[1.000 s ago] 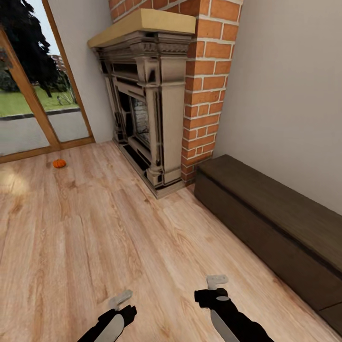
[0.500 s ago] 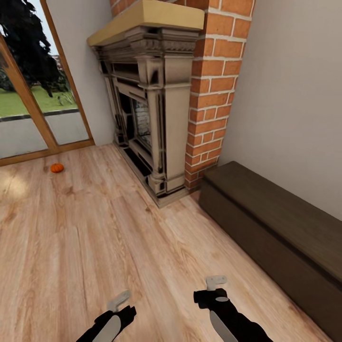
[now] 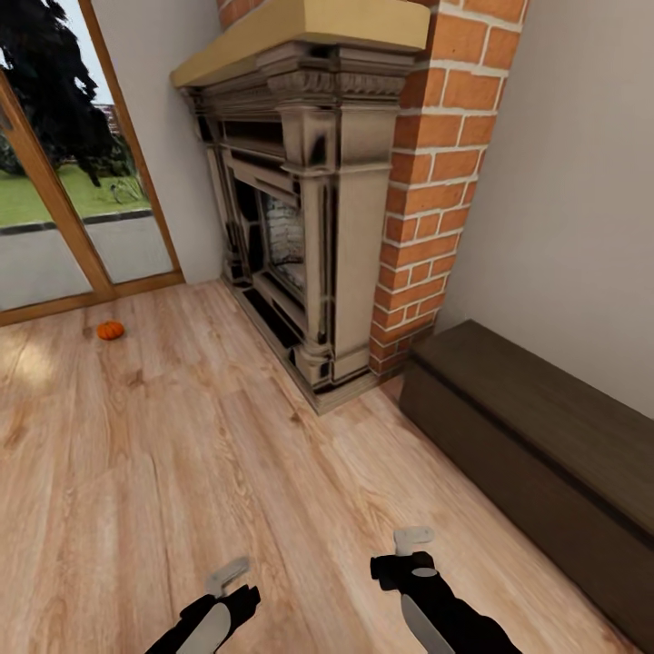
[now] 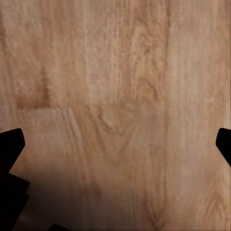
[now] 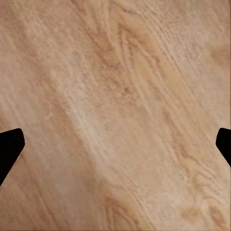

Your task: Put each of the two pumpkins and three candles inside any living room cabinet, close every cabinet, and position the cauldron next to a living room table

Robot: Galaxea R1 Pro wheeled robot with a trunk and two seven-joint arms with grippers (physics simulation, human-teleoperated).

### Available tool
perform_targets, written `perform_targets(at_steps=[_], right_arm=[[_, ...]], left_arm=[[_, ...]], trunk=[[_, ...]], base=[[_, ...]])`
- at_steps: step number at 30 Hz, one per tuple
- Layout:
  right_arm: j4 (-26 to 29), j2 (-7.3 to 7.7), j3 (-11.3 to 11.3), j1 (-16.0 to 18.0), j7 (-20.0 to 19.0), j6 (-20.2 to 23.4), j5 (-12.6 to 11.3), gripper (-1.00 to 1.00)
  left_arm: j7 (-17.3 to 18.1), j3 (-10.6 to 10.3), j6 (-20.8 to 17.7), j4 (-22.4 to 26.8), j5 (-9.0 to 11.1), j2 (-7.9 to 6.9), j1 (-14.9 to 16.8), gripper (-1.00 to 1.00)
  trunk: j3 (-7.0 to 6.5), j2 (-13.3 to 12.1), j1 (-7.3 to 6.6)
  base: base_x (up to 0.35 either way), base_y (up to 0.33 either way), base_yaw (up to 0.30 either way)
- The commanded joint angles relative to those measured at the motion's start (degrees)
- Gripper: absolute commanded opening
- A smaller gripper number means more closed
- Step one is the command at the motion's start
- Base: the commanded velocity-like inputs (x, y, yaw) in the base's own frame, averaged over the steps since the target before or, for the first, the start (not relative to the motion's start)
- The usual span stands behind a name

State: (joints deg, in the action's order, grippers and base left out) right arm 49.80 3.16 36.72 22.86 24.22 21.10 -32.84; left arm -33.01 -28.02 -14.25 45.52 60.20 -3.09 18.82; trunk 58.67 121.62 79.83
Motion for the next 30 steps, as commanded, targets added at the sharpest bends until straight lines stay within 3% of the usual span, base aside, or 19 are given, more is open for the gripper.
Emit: perform_targets(at_steps=[1,10,30], right_arm=[[0.1,0.08,0.3,0.1,0.5,0.2,-0.5,1.00],[0.1,0.09,0.3,0.1,-2.7,0.2,-0.5,1.00],[0.1,0.09,0.1,0.1,-3.8,0.1,-0.4,1.00]], left_arm=[[-0.4,-0.3,-0.1,0.1,0.3,-0.07,0.1,1.00],[-0.4,-0.4,-0.1,0.1,0.0,-0.07,0.1,1.00],[-0.4,-0.4,-0.1,0.1,-0.2,-0.07,0.0,1.00]], trunk=[[0.05,0.0,0.02],[0.08,0.0,0.02],[0.51,0.0,0.02]], base=[[0.210,0.281,0.000],[0.156,0.230,-0.044],[0.005,0.021,-0.267]])
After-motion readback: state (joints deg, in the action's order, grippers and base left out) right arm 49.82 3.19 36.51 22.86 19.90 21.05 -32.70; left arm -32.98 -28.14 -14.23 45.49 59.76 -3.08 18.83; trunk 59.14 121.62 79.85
